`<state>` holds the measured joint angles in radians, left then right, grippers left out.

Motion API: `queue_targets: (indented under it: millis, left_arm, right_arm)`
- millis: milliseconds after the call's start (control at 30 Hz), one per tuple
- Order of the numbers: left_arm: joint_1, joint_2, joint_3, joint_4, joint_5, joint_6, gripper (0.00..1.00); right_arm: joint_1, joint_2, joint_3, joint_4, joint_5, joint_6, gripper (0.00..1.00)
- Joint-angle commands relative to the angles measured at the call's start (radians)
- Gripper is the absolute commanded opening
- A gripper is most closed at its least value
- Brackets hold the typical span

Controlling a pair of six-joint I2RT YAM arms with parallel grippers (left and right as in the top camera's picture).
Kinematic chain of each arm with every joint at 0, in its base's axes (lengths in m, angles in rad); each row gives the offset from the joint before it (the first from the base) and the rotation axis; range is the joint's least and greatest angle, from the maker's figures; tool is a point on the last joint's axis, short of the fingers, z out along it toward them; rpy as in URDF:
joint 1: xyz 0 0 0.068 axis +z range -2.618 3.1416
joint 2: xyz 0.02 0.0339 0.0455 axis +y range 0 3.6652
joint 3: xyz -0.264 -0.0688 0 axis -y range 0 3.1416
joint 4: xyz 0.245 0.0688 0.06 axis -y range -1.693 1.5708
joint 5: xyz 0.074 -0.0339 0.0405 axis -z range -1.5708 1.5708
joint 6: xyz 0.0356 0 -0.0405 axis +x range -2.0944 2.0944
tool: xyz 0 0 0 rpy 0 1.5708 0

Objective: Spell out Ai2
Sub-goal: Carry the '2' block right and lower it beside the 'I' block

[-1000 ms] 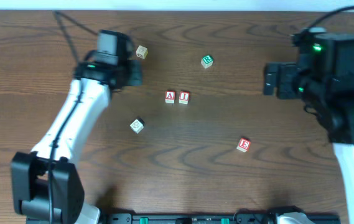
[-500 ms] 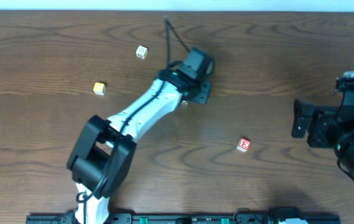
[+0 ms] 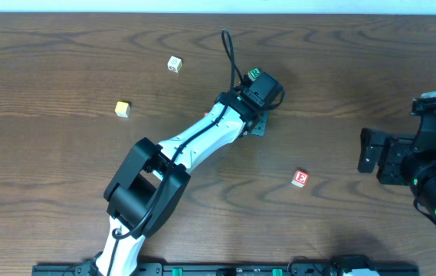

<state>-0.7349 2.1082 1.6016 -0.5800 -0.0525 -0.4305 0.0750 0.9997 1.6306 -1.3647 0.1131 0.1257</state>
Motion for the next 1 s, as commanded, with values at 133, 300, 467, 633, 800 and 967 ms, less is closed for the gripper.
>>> queue_targets:
  millis: [133,300,467,633,800,967]
  left_arm:
    - [0.002,0.018,0.013,-0.019,-0.022,-0.056,0.05]
    - [0.005,0.038,0.014,-0.019,0.0,-0.048,0.05]
    - [0.024,0.065,0.017,-0.026,0.003,-0.041,0.06]
    - [0.041,0.07,0.018,-0.01,0.028,-0.04,0.05]
    - [0.043,0.071,0.018,0.008,0.058,-0.014,0.05]
    - [0.043,0.074,0.018,0.005,0.058,-0.011,0.05]
  right_arm:
    - [-0.005,-0.001,0.013,-0.008,0.011,0.017,0.99]
    - [-0.005,-0.001,0.013,-0.008,0.011,0.019,0.99]
    - [-0.005,-0.001,0.013,-0.008,0.011,0.019,0.99]
    - [-0.005,-0.001,0.013,-0.008,0.011,0.019,0.99]
    - [-0.005,0.001,0.013,-0.008,0.011,0.02,0.99]
    - [-0.005,0.001,0.013,-0.007,0.011,0.02,0.99]
